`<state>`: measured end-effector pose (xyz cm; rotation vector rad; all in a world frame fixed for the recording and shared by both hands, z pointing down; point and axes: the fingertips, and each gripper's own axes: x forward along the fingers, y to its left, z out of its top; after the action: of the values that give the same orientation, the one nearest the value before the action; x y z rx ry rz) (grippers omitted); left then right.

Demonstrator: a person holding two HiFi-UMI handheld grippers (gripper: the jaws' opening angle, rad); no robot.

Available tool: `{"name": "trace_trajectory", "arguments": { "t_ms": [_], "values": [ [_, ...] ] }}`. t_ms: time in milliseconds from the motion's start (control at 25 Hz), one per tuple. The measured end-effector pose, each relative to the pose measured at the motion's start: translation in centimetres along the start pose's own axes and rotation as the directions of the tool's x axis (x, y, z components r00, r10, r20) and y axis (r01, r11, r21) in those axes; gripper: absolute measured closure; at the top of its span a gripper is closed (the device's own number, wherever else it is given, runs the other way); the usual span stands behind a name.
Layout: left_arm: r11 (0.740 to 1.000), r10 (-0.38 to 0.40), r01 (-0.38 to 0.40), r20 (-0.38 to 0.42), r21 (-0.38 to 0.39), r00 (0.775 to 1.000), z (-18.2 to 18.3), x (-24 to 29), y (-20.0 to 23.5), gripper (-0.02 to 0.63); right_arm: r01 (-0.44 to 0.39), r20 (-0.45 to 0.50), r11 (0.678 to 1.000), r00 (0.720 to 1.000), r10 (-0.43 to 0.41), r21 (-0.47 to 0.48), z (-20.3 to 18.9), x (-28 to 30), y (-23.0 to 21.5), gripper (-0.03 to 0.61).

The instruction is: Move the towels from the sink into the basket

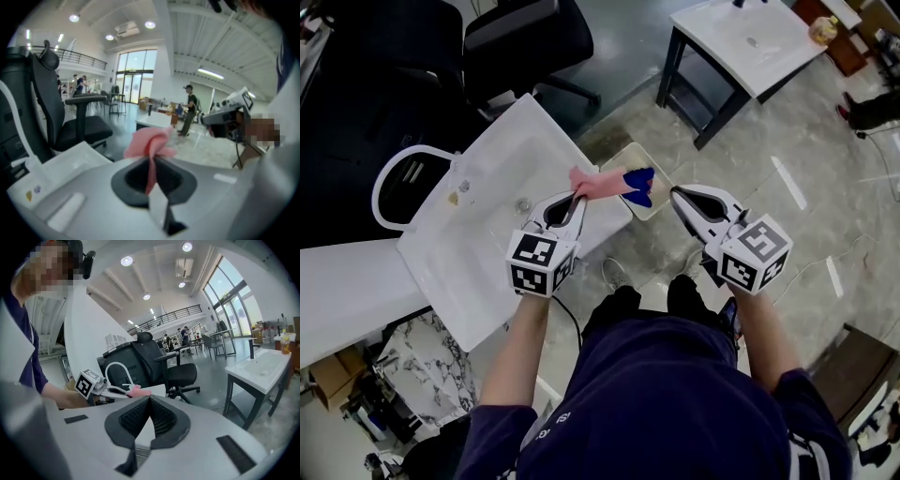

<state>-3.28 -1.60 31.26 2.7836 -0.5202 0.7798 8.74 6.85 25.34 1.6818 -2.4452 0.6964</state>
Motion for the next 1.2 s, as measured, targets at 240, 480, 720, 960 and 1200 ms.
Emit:
{"name": "trace_trajectory", "arguments": {
  "t_ms": [240,480,720,960,1200],
  "values": [
    [1.0,0.018,-0.018,-0.011,0.015,1.0,3.2,4.0,-5.6,0.603,-0.013,0.03,1.0,0.999,0.012,0.023,0.2,-5.7,-5.4,0.572],
    [0.999,0.048,-0.048,-0.016,-0.001,0.999,5.3,8.3,-10.8,0.603,-0.023,0.043,0.999,0.999,0.022,0.024,-0.1,-11.8,-11.2,0.572],
    [0.996,0.089,-0.09,-0.014,-0.022,0.996,6.9,11.7,-14.2,0.603,-0.05,0.027,0.998,0.998,0.049,0.03,-0.8,-15.4,-15.6,0.572],
    [0.993,0.093,-0.095,-0.019,-0.066,0.995,7.0,14.2,-15.9,0.603,-0.063,0.002,0.997,0.998,0.062,0.04,-1.6,-17.0,-17.8,0.572],
    [0.993,0.077,-0.078,-0.011,-0.088,0.997,6.6,17.2,-16.1,0.603,-0.061,-0.043,0.997,0.997,0.063,0.049,-2.5,-16.2,-19.3,0.572]
  ]
}}
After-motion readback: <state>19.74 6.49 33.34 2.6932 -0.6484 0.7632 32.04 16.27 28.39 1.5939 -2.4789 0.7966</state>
